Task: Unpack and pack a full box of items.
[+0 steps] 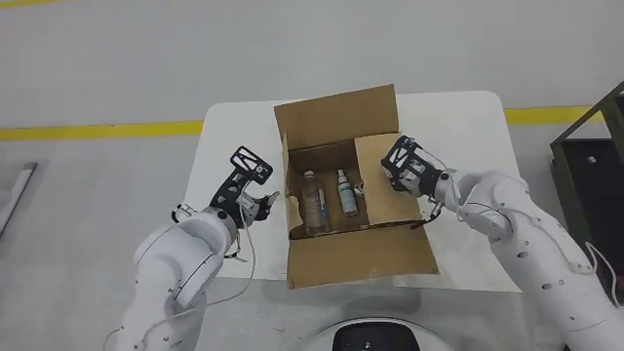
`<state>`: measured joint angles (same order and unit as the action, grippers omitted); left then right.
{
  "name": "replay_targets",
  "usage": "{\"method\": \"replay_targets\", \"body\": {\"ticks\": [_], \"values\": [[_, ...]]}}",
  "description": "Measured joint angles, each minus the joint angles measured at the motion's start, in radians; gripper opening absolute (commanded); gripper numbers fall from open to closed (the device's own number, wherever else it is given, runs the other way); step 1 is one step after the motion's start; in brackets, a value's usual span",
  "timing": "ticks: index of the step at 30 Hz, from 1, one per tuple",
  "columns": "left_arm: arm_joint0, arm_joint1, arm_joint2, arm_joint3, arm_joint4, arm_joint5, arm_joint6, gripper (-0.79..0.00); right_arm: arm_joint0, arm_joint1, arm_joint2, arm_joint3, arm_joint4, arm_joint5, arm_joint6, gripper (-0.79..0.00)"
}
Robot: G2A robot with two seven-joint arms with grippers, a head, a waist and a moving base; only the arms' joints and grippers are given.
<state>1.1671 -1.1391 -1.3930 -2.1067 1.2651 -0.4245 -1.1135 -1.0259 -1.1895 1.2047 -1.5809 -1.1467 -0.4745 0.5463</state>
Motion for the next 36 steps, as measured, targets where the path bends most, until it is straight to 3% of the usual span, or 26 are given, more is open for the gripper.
{"method": "replay_targets", "body": {"ticks": [11, 17, 22, 27, 36], "values": [[-0.007, 0.0, 0.001, 0.011, -0.007, 0.015, -0.001, -0.785, -0.032, 0.016, 0.083, -0.112, -0.052, 0.051, -0.011, -0.785], [0.003, 0.0, 0.013, 0.02, 0.009, 0.006, 0.035, -0.785, -0.047, 0.02, 0.163, -0.113, -0.025, 0.166, -0.054, -0.785], [-0.011, 0.0, 0.107, 0.067, 0.079, -0.072, 0.1, -0.785, -0.012, 0.015, 0.177, -0.027, -0.009, 0.264, -0.068, -0.785], [-0.067, -0.007, 0.202, 0.11, 0.177, -0.09, 0.128, -0.785, 0.078, 0.002, 0.166, 0.132, 0.063, 0.335, -0.07, -0.785], [-0.17, -0.023, 0.327, 0.19, 0.23, -0.154, 0.149, -0.785, 0.284, -0.03, 0.054, 0.428, 0.136, 0.257, -0.09, -0.785]]}}
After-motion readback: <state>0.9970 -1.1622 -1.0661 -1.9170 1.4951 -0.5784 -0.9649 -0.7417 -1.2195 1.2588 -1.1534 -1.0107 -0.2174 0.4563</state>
